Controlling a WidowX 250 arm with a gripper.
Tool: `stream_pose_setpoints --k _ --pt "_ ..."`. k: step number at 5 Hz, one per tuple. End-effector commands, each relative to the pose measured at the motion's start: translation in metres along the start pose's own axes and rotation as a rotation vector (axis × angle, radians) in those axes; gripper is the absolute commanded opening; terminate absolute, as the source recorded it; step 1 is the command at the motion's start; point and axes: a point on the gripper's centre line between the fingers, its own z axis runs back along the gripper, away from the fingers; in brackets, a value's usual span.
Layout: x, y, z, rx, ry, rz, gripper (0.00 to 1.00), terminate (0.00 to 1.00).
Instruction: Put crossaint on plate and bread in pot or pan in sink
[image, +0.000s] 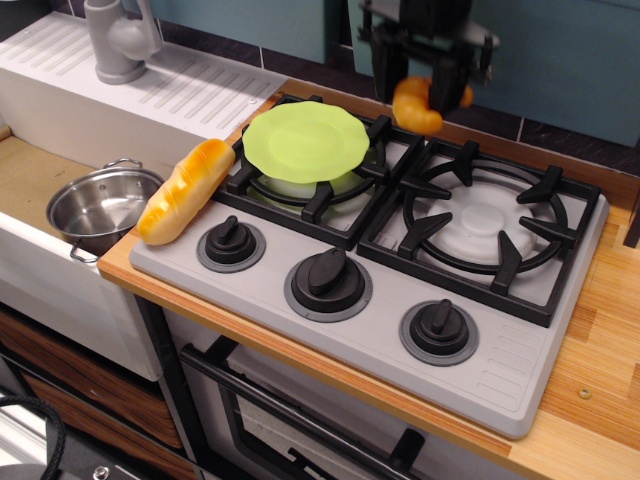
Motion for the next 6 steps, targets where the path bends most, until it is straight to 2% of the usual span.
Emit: stream_pose_setpoints --k 1,3,4,6 --pt "0.015 0.043 0.054 0.035 -0.092 -0.045 0.00 0.00" --pt "0.015 0.084 0.024 -0.028 -0.096 -0.047 0.00 0.00" --pt "0.003 0.093 0.003 -0.048 -0.103 -0.020 0.00 0.00" --pt "-0.027 0.085 -0.018 -0.028 -0.118 0.051 0.00 0.00"
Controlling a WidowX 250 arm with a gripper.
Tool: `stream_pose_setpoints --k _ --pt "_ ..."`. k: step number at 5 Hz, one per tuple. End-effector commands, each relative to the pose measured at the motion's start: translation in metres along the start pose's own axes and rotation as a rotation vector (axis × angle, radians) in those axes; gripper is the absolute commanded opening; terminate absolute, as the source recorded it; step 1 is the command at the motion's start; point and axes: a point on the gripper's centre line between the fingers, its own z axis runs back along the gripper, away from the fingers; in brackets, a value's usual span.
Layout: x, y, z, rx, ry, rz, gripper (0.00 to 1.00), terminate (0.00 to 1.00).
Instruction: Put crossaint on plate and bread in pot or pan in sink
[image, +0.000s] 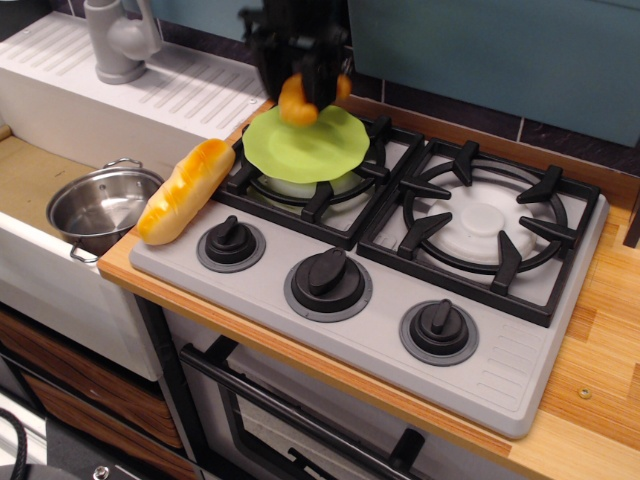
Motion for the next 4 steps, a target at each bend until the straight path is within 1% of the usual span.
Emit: stream_pose_setpoints --k 1,2,3,4 --pt "-0.011 -0.018 0.023 0.063 -0.131 0.027 0.00 0.00" --pt "-0.011 -0.025 0.026 0.062 -0.134 0.026 1.00 0.00" --pt "-0.011 -0.034 0.034 0.065 -0.131 0.031 1.00 0.00" --pt "-0.012 -0.038 0.052 0.061 -0.102 0.022 1.00 0.00"
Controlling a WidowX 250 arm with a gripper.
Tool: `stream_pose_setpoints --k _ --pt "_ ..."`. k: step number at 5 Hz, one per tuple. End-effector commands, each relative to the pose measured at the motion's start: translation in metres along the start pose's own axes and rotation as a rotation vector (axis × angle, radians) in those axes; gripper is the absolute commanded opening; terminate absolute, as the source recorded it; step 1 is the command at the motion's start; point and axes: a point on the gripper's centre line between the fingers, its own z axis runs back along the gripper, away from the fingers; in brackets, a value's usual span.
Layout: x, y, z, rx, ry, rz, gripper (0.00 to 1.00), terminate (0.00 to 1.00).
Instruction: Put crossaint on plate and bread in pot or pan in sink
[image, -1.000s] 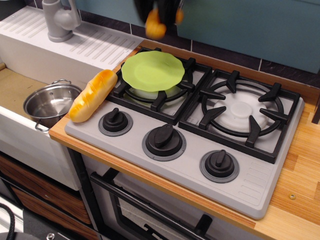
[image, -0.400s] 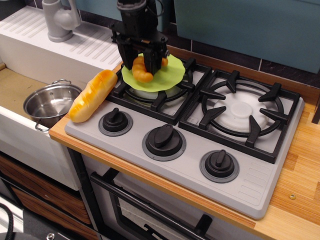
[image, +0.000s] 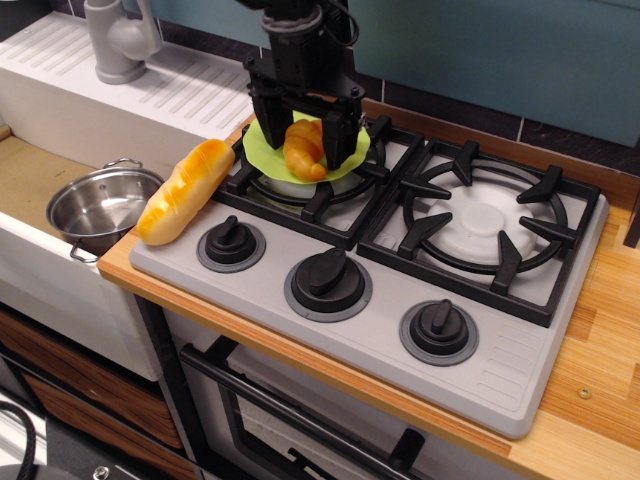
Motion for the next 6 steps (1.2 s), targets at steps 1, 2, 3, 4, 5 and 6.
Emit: stream_pose_setpoints --k 1,2,3,4,5,6 --pt "0.012 -0.003 0.062 0.021 -0.036 -0.015 1.00 0.00" --pt "0.014 0.001 0.075 0.012 -0.008 -0.041 1.00 0.00" --pt "0.014 0.001 0.075 0.012 -0.008 -0.041 1.00 0.00" --pt "0.014 0.001 0.075 0.012 -0.008 -0.041 1.00 0.00" --pt "0.014 0.001 0.075 0.012 -0.008 -0.041 1.00 0.00" --pt "0.002 0.015 0.083 0.029 -0.085 -0.021 1.00 0.00"
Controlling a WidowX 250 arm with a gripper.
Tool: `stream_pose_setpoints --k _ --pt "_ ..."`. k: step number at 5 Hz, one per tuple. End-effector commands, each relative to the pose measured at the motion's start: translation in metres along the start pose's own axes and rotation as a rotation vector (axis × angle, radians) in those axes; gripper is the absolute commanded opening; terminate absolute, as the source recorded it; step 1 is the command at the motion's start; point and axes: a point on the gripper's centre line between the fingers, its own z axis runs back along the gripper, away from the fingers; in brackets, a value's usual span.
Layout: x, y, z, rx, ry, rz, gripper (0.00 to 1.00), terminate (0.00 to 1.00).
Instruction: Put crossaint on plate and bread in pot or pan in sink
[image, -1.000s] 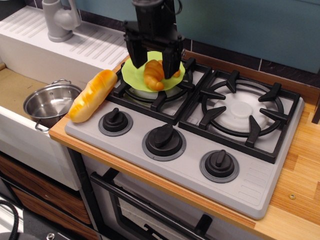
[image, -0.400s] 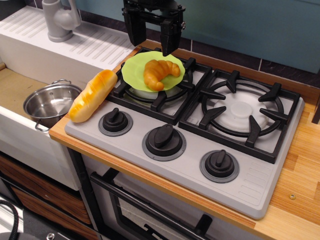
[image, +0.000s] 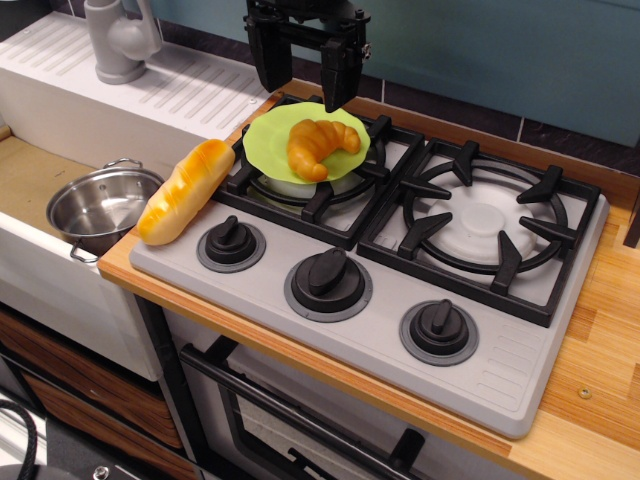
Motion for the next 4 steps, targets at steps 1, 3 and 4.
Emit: stream_pose_setpoints --k 1,3,4 --pt "-0.020 0.026 0.035 0.059 -0.241 0.025 1.00 0.00" --pt "-0.030 0.049 0.031 0.117 -0.351 0.021 1.00 0.00" --pt "-0.037 0.061 0.027 0.146 -0.373 0.038 1.00 0.00"
